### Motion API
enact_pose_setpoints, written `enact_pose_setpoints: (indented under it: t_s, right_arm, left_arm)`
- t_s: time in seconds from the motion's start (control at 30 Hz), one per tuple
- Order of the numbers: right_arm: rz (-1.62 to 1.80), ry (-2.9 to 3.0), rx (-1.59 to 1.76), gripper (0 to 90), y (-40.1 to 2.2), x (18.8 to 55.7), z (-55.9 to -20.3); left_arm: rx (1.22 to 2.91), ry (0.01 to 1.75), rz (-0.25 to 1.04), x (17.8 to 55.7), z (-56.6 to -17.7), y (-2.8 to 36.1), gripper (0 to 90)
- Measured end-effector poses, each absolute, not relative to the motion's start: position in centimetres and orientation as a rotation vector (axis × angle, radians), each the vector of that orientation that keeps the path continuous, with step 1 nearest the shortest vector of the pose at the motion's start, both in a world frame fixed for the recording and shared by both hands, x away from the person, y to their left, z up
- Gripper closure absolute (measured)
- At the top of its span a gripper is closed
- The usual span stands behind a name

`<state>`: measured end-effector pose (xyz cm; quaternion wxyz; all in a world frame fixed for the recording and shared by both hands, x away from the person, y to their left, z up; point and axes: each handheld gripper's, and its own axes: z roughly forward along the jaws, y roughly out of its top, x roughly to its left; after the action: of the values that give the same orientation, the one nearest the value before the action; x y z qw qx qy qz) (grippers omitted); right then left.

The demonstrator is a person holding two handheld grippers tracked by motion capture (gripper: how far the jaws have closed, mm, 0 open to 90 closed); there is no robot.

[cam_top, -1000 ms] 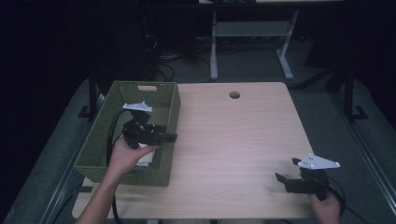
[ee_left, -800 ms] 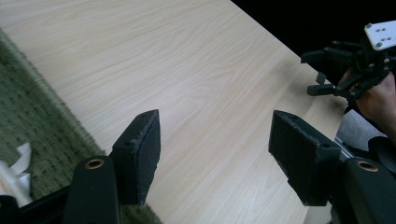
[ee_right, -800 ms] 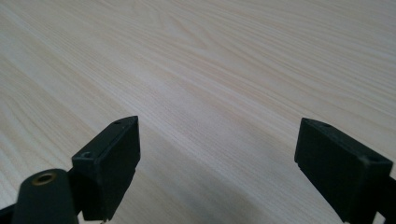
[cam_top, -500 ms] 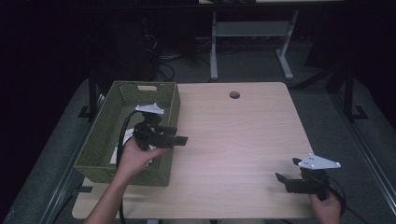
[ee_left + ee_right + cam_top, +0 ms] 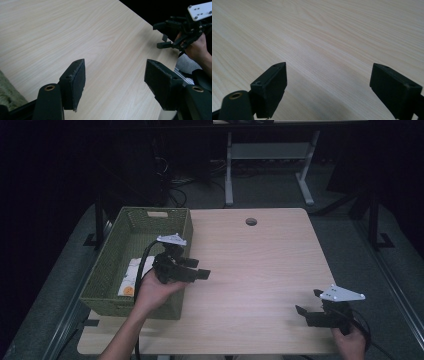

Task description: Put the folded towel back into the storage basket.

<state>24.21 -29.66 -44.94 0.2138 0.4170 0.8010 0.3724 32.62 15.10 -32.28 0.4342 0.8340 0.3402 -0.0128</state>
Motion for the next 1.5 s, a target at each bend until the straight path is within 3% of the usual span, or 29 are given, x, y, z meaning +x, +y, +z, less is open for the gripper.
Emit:
enact_pose_setpoints:
  t_s: [1.5]
  right_arm:
    - [1.036,2.228,1.155,13.6,-29.7,24.1,-45.0]
  left_arm:
    - [2.144,0.726,-0.075,30.1,-34.3,9.3,30.6]
